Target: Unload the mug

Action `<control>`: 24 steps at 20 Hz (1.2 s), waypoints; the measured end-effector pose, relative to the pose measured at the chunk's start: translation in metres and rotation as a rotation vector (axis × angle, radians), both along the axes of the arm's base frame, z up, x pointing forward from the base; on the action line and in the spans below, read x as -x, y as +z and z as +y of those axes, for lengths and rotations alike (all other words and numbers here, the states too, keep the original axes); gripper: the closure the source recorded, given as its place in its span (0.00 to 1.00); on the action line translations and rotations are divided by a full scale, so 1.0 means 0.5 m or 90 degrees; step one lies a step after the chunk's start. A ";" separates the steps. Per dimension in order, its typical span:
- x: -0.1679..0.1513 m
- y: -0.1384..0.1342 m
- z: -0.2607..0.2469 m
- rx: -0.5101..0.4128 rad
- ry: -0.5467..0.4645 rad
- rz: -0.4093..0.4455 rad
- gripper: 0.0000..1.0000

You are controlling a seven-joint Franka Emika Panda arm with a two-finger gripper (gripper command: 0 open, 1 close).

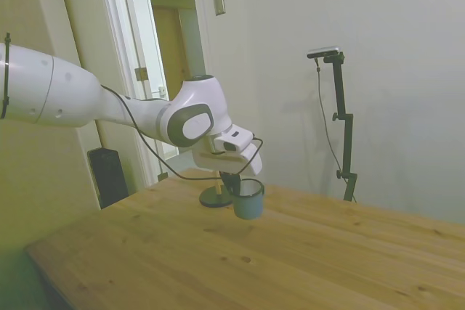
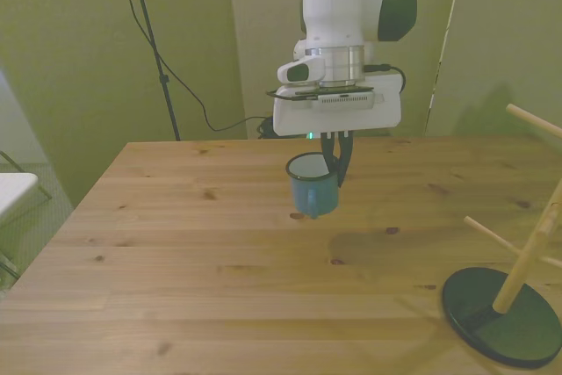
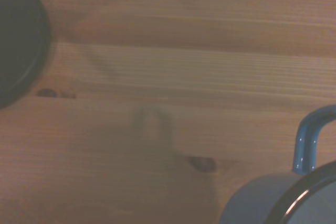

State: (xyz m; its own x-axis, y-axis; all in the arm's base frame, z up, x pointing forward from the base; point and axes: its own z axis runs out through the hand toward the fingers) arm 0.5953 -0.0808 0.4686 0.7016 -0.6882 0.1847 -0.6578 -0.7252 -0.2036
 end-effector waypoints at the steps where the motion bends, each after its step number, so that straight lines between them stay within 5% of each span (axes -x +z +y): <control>1: 0.000 -0.013 0.008 -0.008 0.000 -0.001 1.00; 11: 0.003 -0.154 -0.013 -0.031 -0.016 0.061 1.00; 24: -0.005 -0.185 -0.009 -0.013 -0.030 0.084 1.00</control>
State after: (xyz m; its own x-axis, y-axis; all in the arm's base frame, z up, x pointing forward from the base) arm 0.5977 -0.0851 0.3758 0.6858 -0.7236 0.0780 -0.7130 -0.6895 -0.1275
